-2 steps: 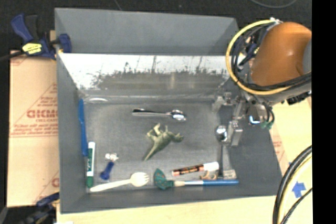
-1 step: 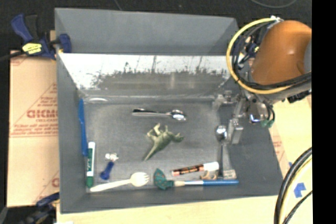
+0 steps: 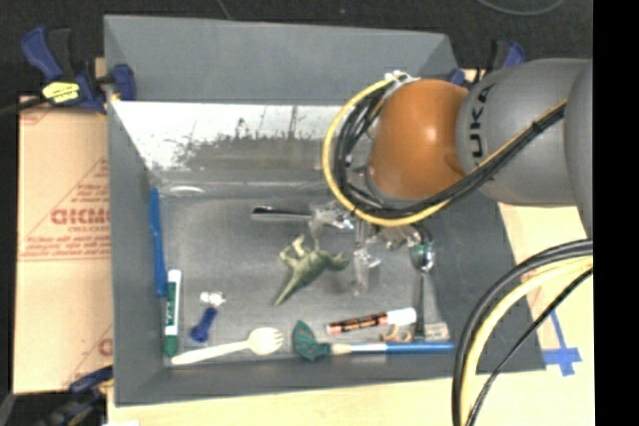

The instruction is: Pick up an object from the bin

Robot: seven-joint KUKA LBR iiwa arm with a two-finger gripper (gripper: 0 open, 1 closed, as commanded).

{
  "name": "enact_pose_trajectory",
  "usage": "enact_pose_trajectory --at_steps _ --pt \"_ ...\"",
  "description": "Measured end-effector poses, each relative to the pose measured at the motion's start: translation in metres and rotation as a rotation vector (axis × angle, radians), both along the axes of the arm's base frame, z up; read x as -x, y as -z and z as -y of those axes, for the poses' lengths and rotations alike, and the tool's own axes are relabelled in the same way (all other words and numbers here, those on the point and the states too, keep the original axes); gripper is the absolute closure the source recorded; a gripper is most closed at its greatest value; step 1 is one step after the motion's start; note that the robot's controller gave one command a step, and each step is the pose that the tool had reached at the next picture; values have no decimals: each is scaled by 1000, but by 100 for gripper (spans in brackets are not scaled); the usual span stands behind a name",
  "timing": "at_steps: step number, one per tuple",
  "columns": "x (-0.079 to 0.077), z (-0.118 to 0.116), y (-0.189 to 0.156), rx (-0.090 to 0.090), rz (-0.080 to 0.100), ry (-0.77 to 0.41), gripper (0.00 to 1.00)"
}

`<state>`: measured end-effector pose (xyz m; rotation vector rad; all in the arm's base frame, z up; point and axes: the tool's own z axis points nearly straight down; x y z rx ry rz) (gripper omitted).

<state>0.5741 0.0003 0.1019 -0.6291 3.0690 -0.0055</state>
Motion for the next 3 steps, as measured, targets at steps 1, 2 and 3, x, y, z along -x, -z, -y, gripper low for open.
enact_pose_trajectory --at_steps 1,2,3 --pt "23 -12 -52 -1 3 17 0" --pt "3 -51 1 -4 1 64 0" --pt "-26 -33 31 3 14 -211 0"
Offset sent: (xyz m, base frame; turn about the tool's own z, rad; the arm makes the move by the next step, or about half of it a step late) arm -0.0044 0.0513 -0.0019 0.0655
